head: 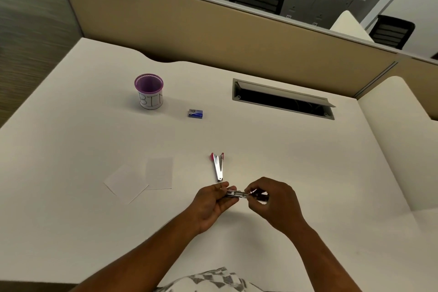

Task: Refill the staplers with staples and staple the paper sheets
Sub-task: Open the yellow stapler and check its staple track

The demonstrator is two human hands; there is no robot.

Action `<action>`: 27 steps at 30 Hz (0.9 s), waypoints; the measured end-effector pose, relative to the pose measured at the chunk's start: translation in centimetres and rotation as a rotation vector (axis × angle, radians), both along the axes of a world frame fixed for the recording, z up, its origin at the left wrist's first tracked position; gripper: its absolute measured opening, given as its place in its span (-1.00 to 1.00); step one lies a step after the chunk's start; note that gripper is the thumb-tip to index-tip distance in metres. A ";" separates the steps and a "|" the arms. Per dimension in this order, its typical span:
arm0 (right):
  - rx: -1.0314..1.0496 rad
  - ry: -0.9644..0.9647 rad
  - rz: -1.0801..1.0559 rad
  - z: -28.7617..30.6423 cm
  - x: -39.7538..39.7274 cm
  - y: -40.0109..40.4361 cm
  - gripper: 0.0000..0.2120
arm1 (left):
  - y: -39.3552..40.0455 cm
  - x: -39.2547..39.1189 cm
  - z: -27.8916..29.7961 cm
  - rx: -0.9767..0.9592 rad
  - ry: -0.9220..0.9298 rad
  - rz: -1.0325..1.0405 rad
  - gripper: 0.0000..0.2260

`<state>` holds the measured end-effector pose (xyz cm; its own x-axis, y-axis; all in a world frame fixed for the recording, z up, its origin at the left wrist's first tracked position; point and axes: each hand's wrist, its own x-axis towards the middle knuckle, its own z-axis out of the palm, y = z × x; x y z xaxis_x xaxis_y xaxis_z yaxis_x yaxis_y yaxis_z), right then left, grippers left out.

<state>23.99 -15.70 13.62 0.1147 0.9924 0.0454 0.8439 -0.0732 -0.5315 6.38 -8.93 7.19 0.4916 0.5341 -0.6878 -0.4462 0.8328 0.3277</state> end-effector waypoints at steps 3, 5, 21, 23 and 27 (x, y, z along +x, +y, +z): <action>-0.006 0.098 -0.045 -0.5 0.2 -0.3 -0.89 | 0.4 0.0 0.2 0.112 0.065 -0.027 -0.87; -0.029 0.201 -0.116 -1.2 0.0 -0.5 -0.84 | 0.6 -0.2 0.5 0.208 0.128 -0.046 -0.88; 0.017 0.661 -0.397 -4.4 -4.4 -0.6 -0.78 | 3.1 -2.8 3.9 0.613 0.413 -0.177 -0.88; 0.026 0.628 -0.388 -4.1 -4.2 -0.6 -0.79 | 3.0 -2.8 3.5 0.561 0.379 -0.167 -0.87; 0.054 0.491 -0.336 -3.2 -3.9 -0.7 -0.80 | 2.7 -2.9 2.4 0.420 0.285 -0.148 -0.85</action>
<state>20.09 -16.42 10.37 0.4425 0.8957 -0.0430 0.4341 -0.2560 -0.8637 3.49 -6.24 9.63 0.4077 0.7312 -0.5469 -0.1784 0.6512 0.7376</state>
